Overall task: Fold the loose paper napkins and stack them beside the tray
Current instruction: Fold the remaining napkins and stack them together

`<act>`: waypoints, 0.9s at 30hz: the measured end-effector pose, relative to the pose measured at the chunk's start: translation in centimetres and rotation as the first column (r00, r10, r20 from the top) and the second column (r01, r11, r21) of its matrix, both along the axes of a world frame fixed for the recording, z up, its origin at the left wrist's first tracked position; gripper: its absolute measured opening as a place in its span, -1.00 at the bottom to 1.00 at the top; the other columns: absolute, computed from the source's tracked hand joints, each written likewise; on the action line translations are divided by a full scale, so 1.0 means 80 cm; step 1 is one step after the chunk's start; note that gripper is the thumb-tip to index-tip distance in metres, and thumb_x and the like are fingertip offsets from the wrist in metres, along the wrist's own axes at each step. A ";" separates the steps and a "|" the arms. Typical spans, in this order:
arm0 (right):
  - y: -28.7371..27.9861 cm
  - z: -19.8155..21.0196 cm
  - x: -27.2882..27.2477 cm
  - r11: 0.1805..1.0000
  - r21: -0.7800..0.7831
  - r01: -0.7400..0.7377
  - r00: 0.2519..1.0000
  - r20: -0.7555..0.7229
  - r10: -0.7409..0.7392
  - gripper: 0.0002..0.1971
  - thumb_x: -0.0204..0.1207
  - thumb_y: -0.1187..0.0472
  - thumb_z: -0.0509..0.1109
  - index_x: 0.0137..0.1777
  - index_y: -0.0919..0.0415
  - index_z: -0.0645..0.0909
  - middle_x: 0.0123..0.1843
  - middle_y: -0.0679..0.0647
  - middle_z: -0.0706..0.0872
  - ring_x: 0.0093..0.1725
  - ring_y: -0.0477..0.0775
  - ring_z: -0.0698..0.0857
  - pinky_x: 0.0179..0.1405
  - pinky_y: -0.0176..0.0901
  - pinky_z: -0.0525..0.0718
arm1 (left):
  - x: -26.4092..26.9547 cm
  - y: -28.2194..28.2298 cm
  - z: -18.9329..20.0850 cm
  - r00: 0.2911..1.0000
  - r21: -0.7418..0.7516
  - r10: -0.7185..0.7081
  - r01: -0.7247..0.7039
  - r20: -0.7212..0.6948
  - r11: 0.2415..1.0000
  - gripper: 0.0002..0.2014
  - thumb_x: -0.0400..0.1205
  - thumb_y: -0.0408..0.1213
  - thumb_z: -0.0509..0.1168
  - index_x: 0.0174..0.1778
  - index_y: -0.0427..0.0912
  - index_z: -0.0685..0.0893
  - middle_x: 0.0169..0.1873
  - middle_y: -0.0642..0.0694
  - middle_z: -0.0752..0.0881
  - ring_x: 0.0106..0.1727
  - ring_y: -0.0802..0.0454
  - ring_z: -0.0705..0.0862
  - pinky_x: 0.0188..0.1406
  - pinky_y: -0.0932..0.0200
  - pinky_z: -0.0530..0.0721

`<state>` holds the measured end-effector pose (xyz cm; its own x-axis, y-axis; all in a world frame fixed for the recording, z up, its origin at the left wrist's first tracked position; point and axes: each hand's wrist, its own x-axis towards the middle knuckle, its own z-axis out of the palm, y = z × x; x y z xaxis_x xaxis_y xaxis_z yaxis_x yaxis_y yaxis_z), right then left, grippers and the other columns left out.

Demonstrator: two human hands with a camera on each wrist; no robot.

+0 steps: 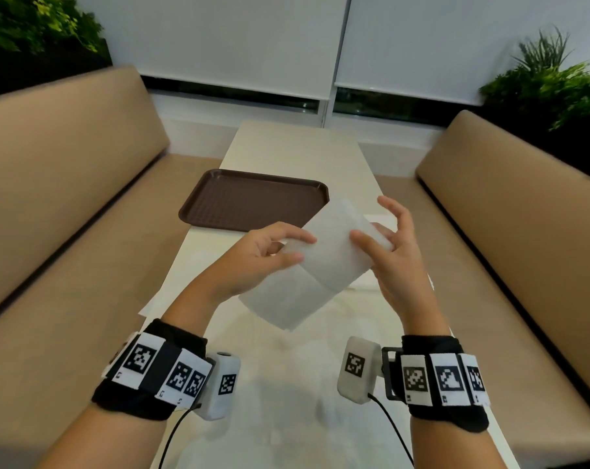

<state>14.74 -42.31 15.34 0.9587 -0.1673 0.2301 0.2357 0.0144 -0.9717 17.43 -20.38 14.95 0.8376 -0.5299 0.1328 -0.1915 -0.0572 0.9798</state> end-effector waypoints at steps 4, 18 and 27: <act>-0.012 -0.012 0.005 0.990 0.032 0.138 0.988 0.069 -0.140 -0.54 0.55 0.40 0.29 0.16 -0.27 0.41 0.00 0.14 0.74 -0.04 0.12 0.68 -0.12 -0.02 0.62 | 0.004 0.001 -0.021 0.989 0.088 -0.102 0.111 -0.105 0.990 -0.79 0.58 -0.48 0.36 -0.01 -0.08 0.76 -0.12 0.05 0.80 -0.04 0.09 0.76 -0.13 0.28 0.67; -0.159 -0.064 0.098 0.823 -0.450 0.348 0.848 -0.222 -0.480 -0.55 0.52 0.52 0.11 0.32 0.24 0.62 0.11 0.13 0.67 -0.24 0.00 0.60 -0.25 -0.25 0.59 | 0.127 -0.175 -0.084 0.901 0.002 0.304 -0.319 -0.311 0.948 -0.59 0.58 -0.63 0.24 0.32 -0.26 0.63 0.28 -0.17 0.57 0.21 -0.10 0.58 0.11 0.13 0.61; -0.202 -0.135 0.115 0.691 -0.717 -0.089 0.758 -0.499 -0.420 -0.69 0.58 0.50 0.14 0.26 0.53 0.54 0.32 0.40 0.58 0.29 0.33 0.57 0.10 -0.22 0.47 | 0.151 -0.252 -0.157 0.937 0.560 0.327 -0.207 -0.123 0.802 -0.58 0.63 -0.49 0.09 0.40 -0.26 0.57 0.45 -0.23 0.50 0.48 -0.21 0.40 0.45 0.13 0.39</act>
